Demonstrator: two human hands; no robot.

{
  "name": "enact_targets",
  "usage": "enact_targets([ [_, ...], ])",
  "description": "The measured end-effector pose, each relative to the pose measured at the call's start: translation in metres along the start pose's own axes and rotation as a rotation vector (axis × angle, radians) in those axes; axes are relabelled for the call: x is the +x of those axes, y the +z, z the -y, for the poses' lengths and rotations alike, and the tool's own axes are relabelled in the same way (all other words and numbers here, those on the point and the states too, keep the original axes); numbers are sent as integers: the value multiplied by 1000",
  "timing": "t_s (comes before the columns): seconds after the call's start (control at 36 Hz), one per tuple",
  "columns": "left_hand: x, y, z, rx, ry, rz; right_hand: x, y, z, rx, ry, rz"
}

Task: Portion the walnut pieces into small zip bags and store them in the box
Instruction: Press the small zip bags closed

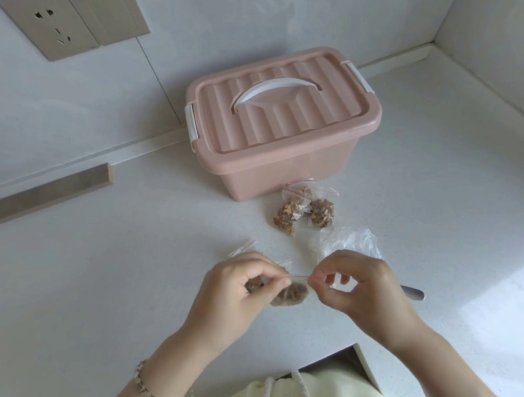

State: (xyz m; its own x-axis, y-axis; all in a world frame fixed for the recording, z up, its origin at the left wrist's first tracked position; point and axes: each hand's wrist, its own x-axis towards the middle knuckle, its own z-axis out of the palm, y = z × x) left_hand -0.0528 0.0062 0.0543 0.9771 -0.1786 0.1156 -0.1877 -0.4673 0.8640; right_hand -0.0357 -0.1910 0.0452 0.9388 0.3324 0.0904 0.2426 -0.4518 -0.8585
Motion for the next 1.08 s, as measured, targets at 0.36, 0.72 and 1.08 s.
enact_targets([
  [0.36,32,-15,52,-409,-454,-474,100,0,-79,-170,450,-124],
  [0.72,58,17,88,-92,-479,-104,163,39,-112,-414,664,118],
  [1.08,53,22,62,-17,-449,60,90,0,-53,-195,294,-28],
])
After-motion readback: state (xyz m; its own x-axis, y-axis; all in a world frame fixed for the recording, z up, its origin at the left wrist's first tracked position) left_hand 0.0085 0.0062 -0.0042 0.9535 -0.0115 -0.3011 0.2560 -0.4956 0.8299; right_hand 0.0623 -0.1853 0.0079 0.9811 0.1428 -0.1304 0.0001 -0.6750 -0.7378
